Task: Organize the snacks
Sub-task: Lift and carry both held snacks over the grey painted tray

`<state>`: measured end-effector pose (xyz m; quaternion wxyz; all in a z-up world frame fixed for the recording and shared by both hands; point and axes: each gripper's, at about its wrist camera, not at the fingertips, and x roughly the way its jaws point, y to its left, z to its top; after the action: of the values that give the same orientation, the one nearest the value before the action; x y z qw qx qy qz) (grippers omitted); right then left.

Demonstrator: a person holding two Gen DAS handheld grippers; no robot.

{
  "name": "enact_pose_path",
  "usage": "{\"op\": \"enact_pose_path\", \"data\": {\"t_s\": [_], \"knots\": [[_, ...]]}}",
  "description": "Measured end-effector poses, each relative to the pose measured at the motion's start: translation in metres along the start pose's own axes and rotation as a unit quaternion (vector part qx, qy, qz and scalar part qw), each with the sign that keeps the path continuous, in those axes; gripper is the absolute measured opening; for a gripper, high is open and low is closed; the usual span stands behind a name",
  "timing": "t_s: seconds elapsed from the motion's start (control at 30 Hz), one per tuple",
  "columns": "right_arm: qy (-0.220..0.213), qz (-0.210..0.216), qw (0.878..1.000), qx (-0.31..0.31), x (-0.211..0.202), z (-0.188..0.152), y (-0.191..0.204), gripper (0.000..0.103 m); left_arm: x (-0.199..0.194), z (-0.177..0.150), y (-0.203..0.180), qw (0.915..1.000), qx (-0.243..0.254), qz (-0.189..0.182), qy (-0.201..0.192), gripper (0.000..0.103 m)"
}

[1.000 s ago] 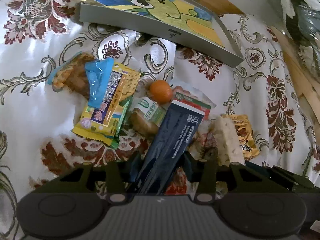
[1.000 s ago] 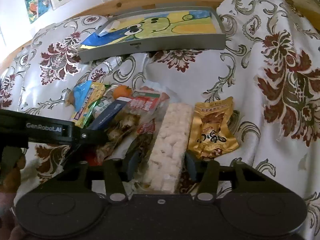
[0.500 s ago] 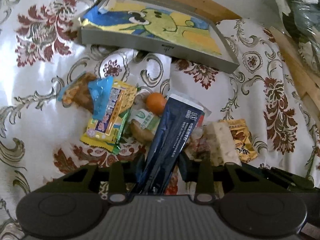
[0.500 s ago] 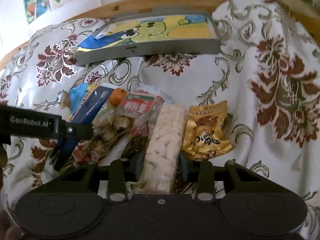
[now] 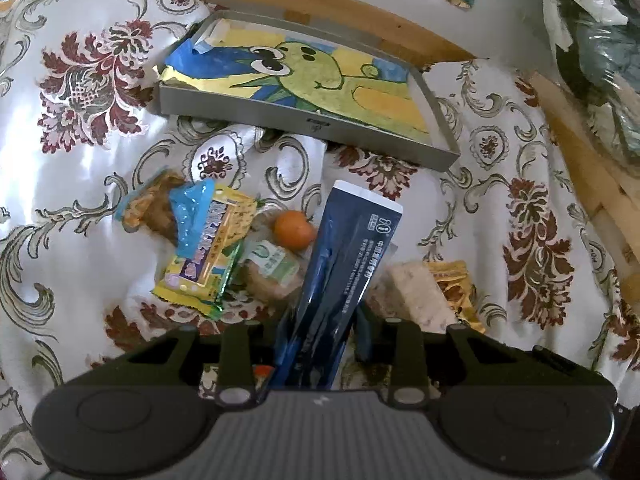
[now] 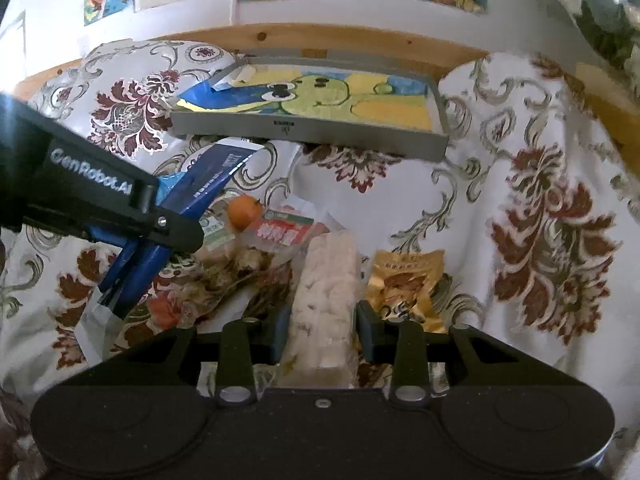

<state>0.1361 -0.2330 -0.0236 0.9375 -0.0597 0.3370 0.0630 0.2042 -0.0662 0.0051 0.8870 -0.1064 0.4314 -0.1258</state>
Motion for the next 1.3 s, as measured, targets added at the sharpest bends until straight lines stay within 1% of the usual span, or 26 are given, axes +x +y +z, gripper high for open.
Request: {"op": "enact_pose_path", "data": {"t_s": [0.23,0.37,0.47,0.63,0.7,0.77,0.87,0.93,1.1,1.23,1.3], "knots": [[-0.035,-0.038,0.996,-0.068,-0.013,-0.003,0.012,0.036,-0.005,-0.003,-0.009,1.0000,0.002,-0.002,-0.002,0.036],[-0.069,-0.058,0.990,-0.108,-0.022,-0.003,0.019,0.036,-0.009,0.000,-0.012,0.9999,0.005,-0.002,-0.009,0.036],[-0.084,-0.069,0.985,-0.136,-0.025,-0.004,0.023,0.036,-0.010,0.004,-0.013,0.9999,0.001,-0.003,-0.012,0.036],[-0.107,-0.077,0.980,-0.151,-0.030,0.004,0.020,0.036,-0.011,0.017,-0.013,0.9998,-0.003,0.002,-0.019,0.036],[-0.118,-0.074,0.978,-0.155,-0.029,0.013,0.016,0.036,-0.010,0.027,-0.012,0.9997,-0.012,0.005,-0.022,0.036],[-0.133,-0.074,0.974,-0.168,-0.026,0.023,0.013,0.036,-0.008,0.040,-0.010,0.9993,-0.025,0.008,-0.028,0.036],[-0.160,-0.078,0.966,-0.187,-0.014,0.041,0.005,0.036,-0.004,0.062,-0.010,0.9983,-0.038,0.013,-0.042,0.036],[-0.177,-0.077,0.963,-0.187,-0.004,0.056,-0.003,0.036,0.000,0.078,-0.013,0.9975,-0.039,0.020,-0.055,0.036],[-0.222,-0.067,0.960,-0.155,0.029,0.096,-0.023,0.036,0.017,0.124,-0.020,0.9948,-0.040,0.040,-0.084,0.036],[-0.242,-0.052,0.962,-0.113,0.058,0.122,-0.043,0.037,0.034,0.162,-0.024,0.9912,-0.062,0.040,-0.110,0.036],[-0.249,-0.051,0.963,-0.095,0.072,0.132,-0.052,0.037,0.044,0.177,-0.025,0.9886,-0.076,0.033,-0.125,0.036]]}}
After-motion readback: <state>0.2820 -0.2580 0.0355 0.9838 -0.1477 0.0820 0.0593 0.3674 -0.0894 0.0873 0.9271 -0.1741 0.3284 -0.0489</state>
